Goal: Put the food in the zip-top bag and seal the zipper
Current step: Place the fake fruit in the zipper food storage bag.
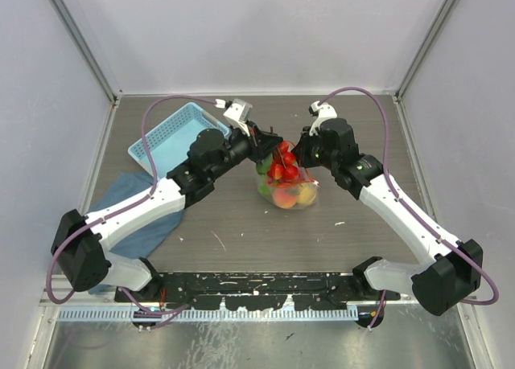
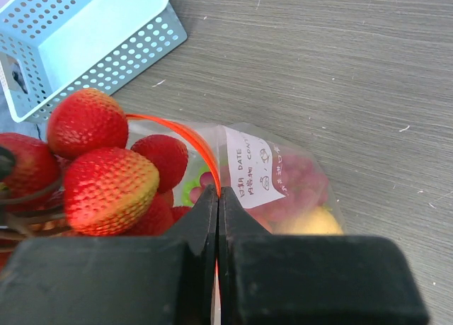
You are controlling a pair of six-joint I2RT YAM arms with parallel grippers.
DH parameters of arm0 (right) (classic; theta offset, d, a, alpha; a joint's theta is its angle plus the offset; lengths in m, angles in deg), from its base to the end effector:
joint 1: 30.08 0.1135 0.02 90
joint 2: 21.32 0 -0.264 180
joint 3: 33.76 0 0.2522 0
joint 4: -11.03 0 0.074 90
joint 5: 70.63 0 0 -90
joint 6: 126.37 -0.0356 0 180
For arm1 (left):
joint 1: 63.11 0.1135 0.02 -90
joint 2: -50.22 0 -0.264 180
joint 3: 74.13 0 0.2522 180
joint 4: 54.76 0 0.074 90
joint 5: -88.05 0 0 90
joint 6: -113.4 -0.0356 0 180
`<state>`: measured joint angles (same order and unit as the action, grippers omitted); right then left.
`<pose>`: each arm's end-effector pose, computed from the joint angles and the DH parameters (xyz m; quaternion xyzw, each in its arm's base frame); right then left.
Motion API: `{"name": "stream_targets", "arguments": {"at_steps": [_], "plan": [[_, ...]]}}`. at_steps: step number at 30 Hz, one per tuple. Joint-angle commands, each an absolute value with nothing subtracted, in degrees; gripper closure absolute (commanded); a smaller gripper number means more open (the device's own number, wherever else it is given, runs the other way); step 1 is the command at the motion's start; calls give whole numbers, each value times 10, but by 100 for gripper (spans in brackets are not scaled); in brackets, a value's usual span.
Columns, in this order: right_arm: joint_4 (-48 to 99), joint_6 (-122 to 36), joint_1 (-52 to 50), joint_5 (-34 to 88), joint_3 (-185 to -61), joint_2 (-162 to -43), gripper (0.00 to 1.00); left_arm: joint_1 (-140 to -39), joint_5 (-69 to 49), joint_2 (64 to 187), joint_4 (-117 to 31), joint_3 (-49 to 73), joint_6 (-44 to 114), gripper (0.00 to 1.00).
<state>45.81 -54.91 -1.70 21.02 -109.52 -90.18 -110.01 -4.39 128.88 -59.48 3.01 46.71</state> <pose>0.2388 0.1302 0.3388 -0.0809 0.8527 0.2167 0.4683 0.2241 -0.2417 0.3718 0.1556 0.6693 -0.4297 0.5859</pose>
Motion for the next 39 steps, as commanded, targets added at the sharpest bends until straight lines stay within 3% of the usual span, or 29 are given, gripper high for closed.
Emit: {"name": "stream_targets", "arguments": {"at_steps": [1,17,33,39], "plan": [[430,-558,-18,219,-1102,-877,99,-1103,-47,1283,-661,16,468,100],[425,-563,-18,236,-1103,-884,99,-1137,5,1284,-621,1,260,100],[424,-561,-18,252,-1103,-886,99,-1137,-139,1335,-529,67,-7,100],[423,-562,-18,257,-1102,-884,99,-1137,-198,1362,-385,127,-96,100]]}}
